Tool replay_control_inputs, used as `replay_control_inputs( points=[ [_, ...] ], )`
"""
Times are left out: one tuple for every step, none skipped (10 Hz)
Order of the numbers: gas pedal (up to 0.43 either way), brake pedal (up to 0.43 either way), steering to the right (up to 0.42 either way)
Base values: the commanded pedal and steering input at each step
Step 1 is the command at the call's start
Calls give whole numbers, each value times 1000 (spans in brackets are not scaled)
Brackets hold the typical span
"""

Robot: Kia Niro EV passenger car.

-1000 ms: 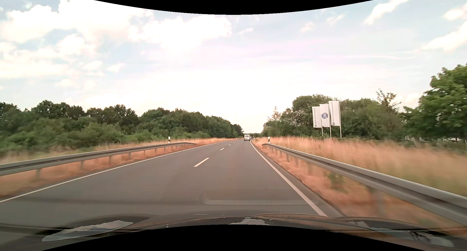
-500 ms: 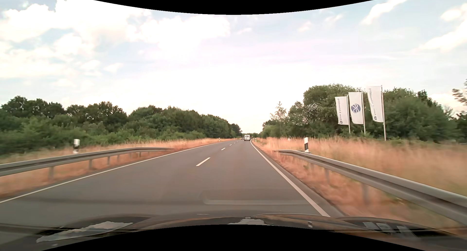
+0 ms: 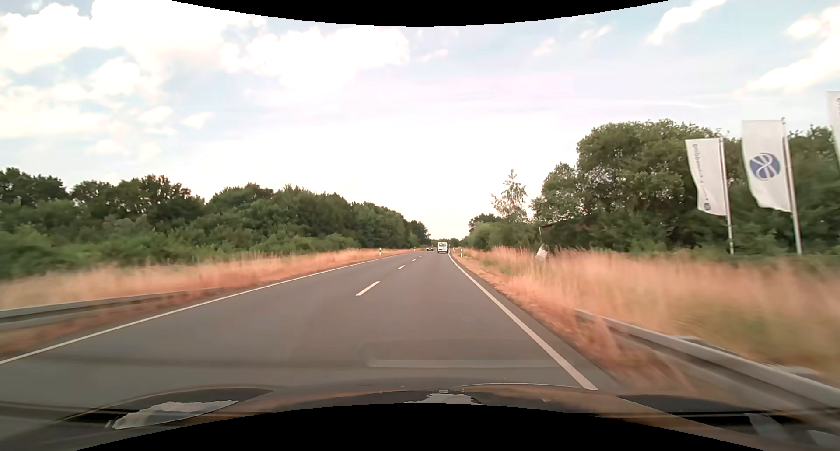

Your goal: Follow the waypoints while adhering to traffic rules and regulations

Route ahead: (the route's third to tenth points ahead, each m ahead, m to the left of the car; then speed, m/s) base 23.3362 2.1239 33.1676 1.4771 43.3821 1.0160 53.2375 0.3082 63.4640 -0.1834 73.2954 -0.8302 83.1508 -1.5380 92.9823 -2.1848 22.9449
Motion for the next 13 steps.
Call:
replay_control_inputs(
  points=[
    [189, 0, 4],
    [177, 0, 4],
    [169, 0, 4],
    [169, 0, 4],
    [169, 0, 3],
    [169, 0, 3],
    [169, 0, 3],
    [169, 0, 3],
    [169, 0, 3],
    [169, 0, 3],
    [169, 0, 3],
    [169, 0, 4],
    [169, 0, 3]
  ],
)
